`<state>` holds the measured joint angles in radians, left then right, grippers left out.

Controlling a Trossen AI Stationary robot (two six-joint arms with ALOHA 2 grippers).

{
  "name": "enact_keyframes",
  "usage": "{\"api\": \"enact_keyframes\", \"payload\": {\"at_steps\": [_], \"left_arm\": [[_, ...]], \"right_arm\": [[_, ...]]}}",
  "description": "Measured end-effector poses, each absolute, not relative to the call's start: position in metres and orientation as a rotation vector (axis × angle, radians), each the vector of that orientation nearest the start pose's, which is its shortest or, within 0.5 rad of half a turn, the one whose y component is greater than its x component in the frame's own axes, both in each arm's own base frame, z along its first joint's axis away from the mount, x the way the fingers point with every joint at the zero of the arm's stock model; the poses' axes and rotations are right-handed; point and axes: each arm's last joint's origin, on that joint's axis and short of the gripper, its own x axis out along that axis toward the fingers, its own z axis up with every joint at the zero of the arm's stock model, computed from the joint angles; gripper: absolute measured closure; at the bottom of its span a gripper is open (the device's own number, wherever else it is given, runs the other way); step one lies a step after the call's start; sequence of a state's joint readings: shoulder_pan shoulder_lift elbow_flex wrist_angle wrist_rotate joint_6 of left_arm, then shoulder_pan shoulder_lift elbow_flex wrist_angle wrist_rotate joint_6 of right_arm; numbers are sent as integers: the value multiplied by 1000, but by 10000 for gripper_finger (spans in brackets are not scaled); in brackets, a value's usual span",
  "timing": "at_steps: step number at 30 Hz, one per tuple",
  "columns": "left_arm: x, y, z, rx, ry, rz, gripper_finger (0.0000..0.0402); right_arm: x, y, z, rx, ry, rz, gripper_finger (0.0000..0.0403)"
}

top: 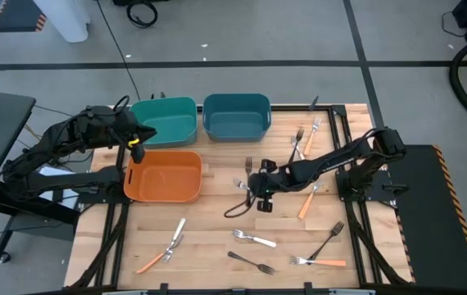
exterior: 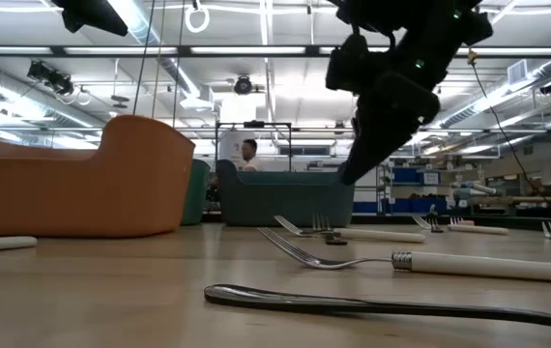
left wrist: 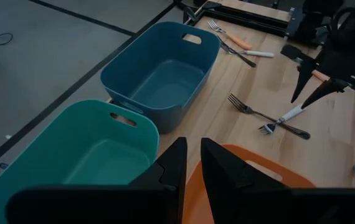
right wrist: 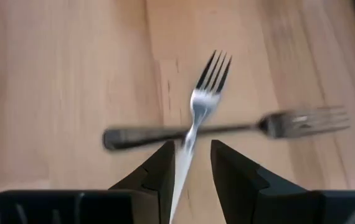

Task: Sort silverware by color (type)
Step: Put the white fork into the blue bin

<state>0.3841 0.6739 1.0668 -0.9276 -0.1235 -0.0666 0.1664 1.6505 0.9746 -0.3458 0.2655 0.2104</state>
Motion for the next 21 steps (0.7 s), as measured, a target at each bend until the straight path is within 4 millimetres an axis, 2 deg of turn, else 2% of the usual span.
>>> {"api": "enact_keyframes", "payload": {"at_steps": [11, 21], "left_arm": [[92, 41, 370, -132, 504, 515, 345], [92, 41, 370, -136, 498, 521, 345]], "right_arm": [[304, 46, 156, -3, 987, -186, 292], [299, 45, 145, 33, 939, -211, 292]]}}
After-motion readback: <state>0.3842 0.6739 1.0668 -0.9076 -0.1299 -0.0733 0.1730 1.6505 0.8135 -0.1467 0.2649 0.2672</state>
